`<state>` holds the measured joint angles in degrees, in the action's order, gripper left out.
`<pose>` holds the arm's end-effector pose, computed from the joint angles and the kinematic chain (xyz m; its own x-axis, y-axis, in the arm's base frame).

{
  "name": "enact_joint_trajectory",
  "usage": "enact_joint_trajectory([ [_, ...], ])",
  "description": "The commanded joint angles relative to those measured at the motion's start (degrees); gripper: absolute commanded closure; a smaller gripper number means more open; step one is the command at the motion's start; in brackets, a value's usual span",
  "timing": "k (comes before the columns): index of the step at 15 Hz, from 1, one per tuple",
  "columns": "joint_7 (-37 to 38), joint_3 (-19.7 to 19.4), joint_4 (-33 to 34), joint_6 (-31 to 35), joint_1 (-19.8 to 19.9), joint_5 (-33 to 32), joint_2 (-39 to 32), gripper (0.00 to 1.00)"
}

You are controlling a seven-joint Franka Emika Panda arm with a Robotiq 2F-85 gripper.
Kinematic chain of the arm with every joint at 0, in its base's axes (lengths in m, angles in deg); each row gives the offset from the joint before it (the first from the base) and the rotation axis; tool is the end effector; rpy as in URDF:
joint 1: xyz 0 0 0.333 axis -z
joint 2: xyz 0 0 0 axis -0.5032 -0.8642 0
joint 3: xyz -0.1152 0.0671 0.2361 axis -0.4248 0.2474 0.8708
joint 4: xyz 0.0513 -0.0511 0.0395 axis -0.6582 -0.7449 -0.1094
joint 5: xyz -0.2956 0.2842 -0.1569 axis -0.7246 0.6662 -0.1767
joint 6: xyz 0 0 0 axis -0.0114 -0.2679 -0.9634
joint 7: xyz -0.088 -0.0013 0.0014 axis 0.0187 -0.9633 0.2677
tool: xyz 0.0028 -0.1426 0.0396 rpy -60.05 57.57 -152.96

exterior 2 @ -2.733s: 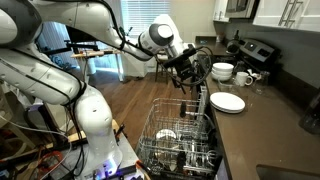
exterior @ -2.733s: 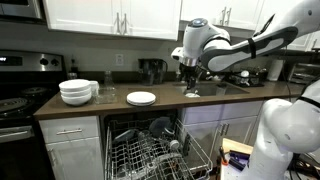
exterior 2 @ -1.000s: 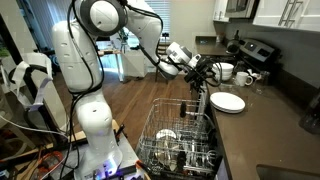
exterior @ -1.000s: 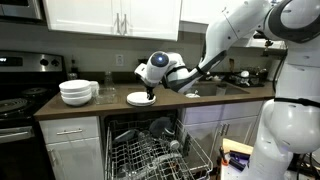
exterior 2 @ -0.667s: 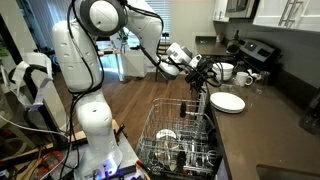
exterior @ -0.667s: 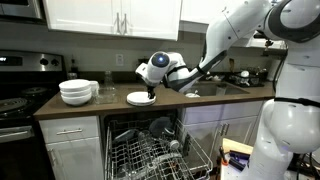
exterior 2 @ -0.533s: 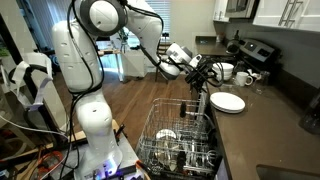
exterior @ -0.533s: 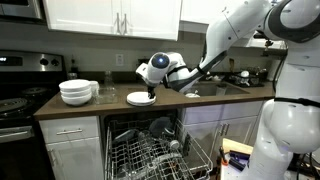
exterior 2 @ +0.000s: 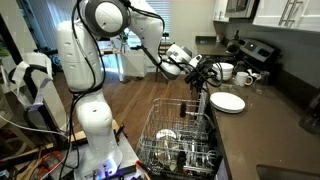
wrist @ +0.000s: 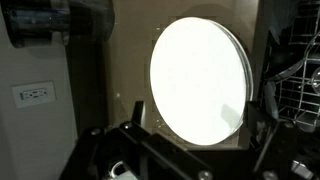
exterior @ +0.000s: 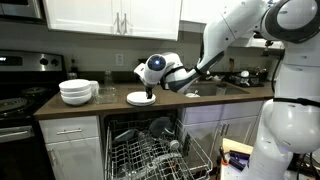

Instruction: Pick up one plate and put it into the dishwasher.

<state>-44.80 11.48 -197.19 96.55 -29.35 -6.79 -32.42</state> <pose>0.6135 -0.0457 0.2836 0.7609 0.6483 -0.0260 0.3969 -0.4335 0.8090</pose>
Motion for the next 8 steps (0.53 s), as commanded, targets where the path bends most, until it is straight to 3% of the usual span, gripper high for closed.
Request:
enact_joint_trajectory([
  [1,3.6,1.0,4.4,-1.0,-0.9,0.8,-4.7,0.0],
  [8,7.0,1.0,9.9,-3.7,-2.4,-2.8,-11.6,0.0],
])
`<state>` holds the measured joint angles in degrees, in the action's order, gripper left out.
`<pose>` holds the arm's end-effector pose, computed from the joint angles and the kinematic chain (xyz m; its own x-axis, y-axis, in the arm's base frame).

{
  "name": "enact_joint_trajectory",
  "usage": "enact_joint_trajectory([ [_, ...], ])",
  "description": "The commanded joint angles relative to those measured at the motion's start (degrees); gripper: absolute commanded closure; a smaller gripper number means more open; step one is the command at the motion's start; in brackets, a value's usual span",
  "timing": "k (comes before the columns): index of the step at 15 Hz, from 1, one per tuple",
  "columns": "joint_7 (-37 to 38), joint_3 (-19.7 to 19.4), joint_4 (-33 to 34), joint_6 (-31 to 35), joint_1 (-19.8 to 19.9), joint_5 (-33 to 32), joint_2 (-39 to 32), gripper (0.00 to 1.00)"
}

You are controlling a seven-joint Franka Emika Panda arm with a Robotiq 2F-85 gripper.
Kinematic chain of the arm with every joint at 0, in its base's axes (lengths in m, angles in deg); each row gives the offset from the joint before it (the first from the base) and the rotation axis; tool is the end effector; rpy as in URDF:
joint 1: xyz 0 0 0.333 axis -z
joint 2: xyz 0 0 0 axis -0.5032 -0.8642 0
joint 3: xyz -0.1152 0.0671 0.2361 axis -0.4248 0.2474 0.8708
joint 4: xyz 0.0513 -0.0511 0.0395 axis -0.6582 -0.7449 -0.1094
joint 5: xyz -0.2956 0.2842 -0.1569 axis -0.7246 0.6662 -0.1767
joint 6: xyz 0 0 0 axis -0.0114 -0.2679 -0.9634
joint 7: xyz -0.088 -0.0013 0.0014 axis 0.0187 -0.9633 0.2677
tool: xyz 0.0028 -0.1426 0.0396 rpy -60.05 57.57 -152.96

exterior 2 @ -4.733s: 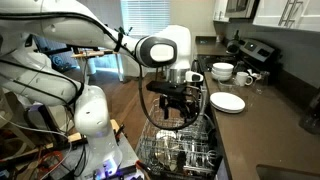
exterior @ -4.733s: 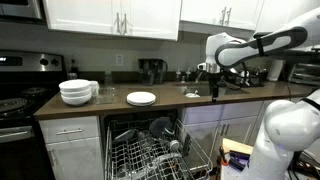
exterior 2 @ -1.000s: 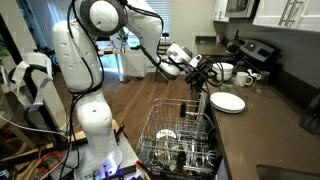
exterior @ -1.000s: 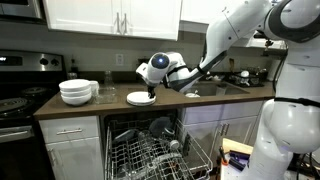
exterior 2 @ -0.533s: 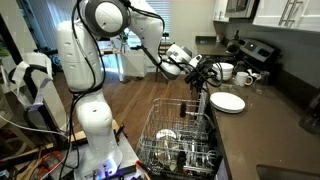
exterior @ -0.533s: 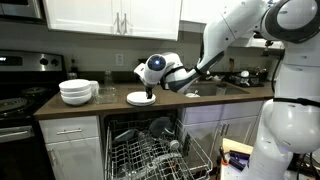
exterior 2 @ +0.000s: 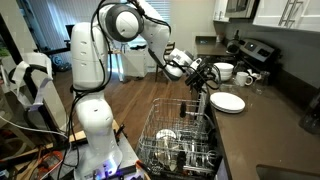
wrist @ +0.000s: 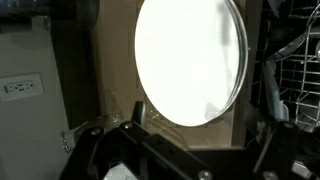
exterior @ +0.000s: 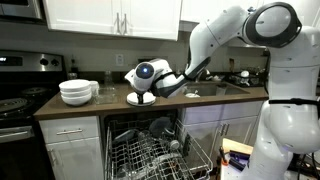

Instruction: Pick up one plate and put it into the dishwasher.

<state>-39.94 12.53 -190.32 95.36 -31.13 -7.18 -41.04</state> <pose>0.6433 -0.0186 0.2504 0.7689 0.6394 0.0044 0.3772 -0.4591 0.8043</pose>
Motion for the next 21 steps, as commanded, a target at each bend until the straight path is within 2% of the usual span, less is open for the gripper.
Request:
enact_joint_trajectory([
  [1,2.2,0.0,3.5,-3.1,-0.6,-2.3,-3.6,0.0],
  [6,2.3,-0.2,5.1,-3.9,-0.5,-1.9,-5.6,0.0],
  [13,3.2,-0.8,5.7,-5.8,-0.4,-5.0,-6.9,0.0],
  [21,2.3,-0.6,6.1,-5.7,0.0,-3.5,-7.0,0.0],
])
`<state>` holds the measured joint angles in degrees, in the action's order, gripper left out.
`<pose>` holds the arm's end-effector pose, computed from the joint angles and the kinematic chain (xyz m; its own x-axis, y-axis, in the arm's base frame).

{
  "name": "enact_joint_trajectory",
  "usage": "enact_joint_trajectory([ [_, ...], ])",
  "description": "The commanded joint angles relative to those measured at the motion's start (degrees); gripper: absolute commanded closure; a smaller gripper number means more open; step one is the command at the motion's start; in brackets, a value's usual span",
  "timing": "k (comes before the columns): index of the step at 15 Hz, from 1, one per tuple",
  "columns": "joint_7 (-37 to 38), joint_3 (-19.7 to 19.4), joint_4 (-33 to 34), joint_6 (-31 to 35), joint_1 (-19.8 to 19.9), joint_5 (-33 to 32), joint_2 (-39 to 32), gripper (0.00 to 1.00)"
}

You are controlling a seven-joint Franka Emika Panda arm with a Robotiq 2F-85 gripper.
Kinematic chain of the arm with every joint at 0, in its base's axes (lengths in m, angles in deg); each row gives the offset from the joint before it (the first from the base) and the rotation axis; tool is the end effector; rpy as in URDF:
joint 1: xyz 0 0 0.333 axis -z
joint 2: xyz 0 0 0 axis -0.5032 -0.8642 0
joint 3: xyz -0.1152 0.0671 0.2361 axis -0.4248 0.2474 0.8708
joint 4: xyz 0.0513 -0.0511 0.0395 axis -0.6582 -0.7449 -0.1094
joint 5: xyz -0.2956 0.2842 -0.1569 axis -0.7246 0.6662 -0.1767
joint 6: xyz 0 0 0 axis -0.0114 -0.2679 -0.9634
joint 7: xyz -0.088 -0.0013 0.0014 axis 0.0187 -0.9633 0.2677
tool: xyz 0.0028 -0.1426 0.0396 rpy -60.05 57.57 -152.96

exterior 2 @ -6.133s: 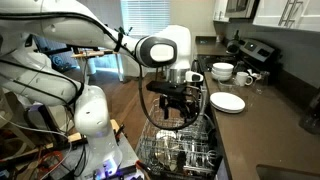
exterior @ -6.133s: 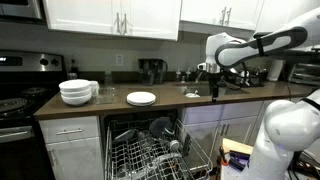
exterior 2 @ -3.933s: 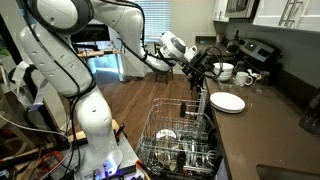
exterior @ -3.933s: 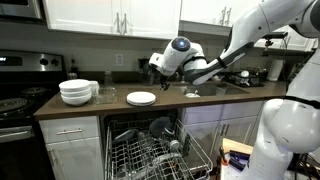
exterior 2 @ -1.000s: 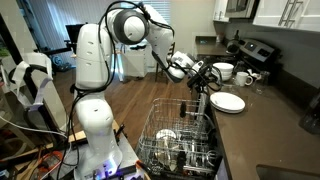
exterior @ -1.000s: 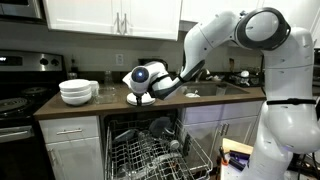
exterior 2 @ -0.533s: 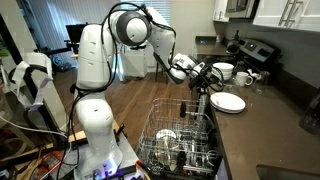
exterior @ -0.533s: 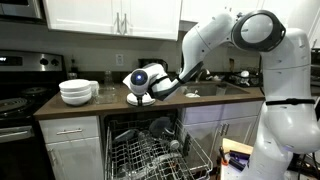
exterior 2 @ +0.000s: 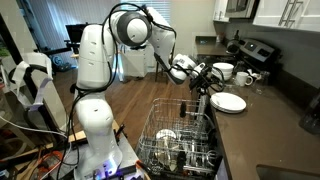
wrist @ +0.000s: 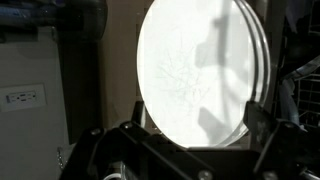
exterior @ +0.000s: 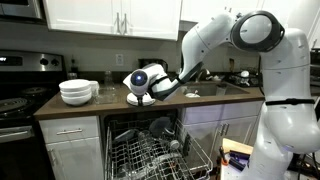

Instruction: Pick up one plate and put it into the dishwasher.

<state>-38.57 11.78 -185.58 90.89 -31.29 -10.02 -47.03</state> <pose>0.6587 -0.0385 0.2254 0.7985 0.5989 -0.0602 0.3712 -0.4112 0.8326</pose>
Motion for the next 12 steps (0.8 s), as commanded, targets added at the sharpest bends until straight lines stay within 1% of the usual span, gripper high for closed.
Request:
enact_joint_trajectory([
  [1,0.8,0.2,1.3,-1.2,0.2,-0.4,-1.0,0.0],
  [7,-0.3,0.2,1.2,0.1,1.0,1.8,-1.0,0.0],
  [8,-0.3,0.2,1.2,0.3,1.1,2.0,-1.0,0.02],
  [9,-0.3,0.1,1.2,0.3,1.1,2.1,-0.9,0.16],
  [10,-0.3,0.1,1.2,0.3,1.2,2.3,-0.9,0.21],
  [11,-0.3,0.1,1.2,0.3,1.2,2.4,-0.9,0.31],
  [12,-0.4,0.1,1.2,0.3,1.2,2.6,-0.9,0.2],
])
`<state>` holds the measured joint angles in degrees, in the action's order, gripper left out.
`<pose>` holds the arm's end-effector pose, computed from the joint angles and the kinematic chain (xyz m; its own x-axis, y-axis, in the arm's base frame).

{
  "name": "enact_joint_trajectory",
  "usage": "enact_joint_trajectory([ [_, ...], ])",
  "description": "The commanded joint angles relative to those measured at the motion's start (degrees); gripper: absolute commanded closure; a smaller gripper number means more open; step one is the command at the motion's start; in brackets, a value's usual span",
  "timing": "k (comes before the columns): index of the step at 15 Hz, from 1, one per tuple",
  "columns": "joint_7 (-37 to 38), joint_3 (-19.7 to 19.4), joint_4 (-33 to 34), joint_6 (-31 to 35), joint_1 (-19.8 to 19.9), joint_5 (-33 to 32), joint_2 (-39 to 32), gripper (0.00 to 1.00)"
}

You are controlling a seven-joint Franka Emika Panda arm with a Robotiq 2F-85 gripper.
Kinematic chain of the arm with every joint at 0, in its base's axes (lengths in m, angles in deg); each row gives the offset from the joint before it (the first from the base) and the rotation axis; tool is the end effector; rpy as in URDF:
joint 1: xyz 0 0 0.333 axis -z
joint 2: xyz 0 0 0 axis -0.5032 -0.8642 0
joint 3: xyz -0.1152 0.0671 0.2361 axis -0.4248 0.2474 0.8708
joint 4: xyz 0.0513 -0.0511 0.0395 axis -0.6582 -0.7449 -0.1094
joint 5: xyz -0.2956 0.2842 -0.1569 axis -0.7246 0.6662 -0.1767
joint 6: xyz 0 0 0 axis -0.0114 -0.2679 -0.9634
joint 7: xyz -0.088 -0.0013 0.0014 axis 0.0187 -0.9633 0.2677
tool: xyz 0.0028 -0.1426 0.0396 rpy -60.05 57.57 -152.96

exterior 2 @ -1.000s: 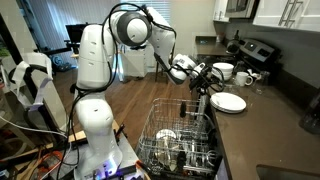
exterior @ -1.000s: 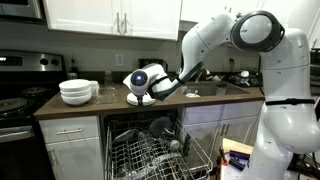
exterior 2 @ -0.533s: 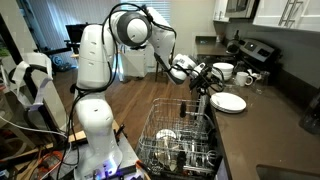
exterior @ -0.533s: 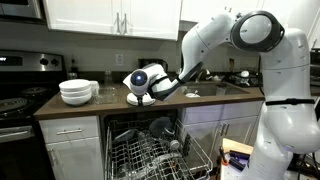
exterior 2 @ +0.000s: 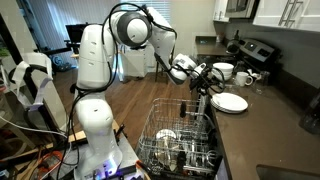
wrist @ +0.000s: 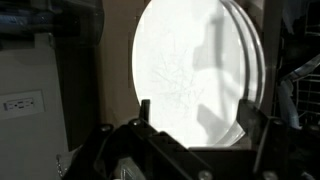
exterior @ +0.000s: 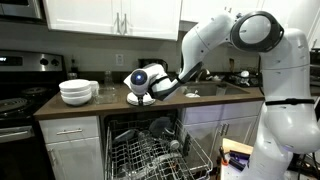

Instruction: Pick up one plate and put it into the dishwasher.

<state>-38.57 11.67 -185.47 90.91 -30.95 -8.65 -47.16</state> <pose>0.6582 -0.0435 0.2242 0.8123 0.5810 -0.0500 0.3614 -0.4342 0.8251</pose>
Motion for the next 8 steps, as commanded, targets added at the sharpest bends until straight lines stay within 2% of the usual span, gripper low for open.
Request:
enact_joint_trajectory([
  [1,-0.4,0.2,1.0,0.3,0.8,1.3,-0.8,0.2],
  [2,-0.6,0.2,1.0,0.4,0.9,1.6,-0.8,0.12],
  [3,-0.7,0.2,1.0,0.5,0.9,1.7,-0.7,0.1],
  [4,-0.8,0.2,1.0,0.6,0.9,1.9,-0.7,0.18],
  [5,-0.9,0.2,1.0,0.6,1.0,2.2,-0.7,0.21],
  [6,-1.2,0.2,0.9,0.6,1.0,2.8,-0.6,0.09],
  [8,-1.4,0.2,0.9,0.7,1.0,3.6,-0.4,0.05],
])
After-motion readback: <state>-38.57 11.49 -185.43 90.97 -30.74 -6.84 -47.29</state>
